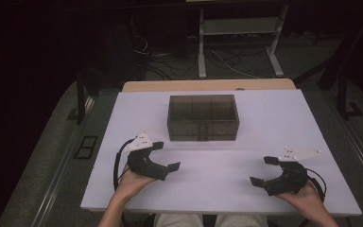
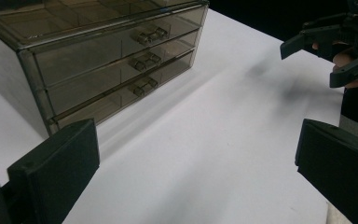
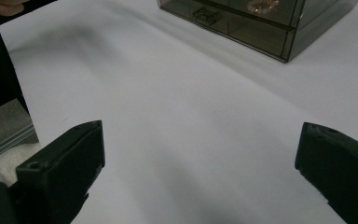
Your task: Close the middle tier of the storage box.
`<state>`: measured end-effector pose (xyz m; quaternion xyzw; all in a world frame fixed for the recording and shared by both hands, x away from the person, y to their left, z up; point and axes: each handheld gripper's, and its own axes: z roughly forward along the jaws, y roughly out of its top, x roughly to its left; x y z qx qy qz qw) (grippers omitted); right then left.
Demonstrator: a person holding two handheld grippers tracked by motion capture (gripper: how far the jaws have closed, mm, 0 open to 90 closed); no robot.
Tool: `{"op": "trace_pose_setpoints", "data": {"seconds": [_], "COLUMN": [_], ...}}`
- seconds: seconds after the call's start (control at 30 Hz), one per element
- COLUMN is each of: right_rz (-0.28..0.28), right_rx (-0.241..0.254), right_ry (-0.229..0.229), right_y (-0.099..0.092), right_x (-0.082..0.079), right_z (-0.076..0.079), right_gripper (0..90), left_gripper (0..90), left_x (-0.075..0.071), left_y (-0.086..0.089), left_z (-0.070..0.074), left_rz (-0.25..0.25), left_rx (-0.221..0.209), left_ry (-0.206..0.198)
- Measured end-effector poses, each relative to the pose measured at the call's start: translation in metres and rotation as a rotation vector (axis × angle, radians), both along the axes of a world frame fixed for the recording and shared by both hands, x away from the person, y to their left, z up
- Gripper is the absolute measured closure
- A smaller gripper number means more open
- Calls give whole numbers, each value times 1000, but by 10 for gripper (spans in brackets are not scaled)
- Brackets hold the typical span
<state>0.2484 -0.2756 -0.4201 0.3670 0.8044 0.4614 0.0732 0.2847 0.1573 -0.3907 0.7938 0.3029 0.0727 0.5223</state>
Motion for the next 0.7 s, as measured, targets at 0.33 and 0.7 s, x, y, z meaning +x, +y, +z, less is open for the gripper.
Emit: {"op": "trace_pose_setpoints", "data": {"seconds": [0.33, 0.7], "right_rz": [-27, -48], "right_rx": [14, 35], "right_ry": [-5, -14], "right_y": [-4, -8], "right_x": [0, -2], "right_z": [1, 2], "right_gripper": [9, 9], "left_gripper": [0, 0], "left_x": [-12, -25], "left_y": [12, 26], "left_z": [-6, -16], "left_rz": [40, 111], "left_rx": [-11, -42], "left_ry": [-13, -36]}}
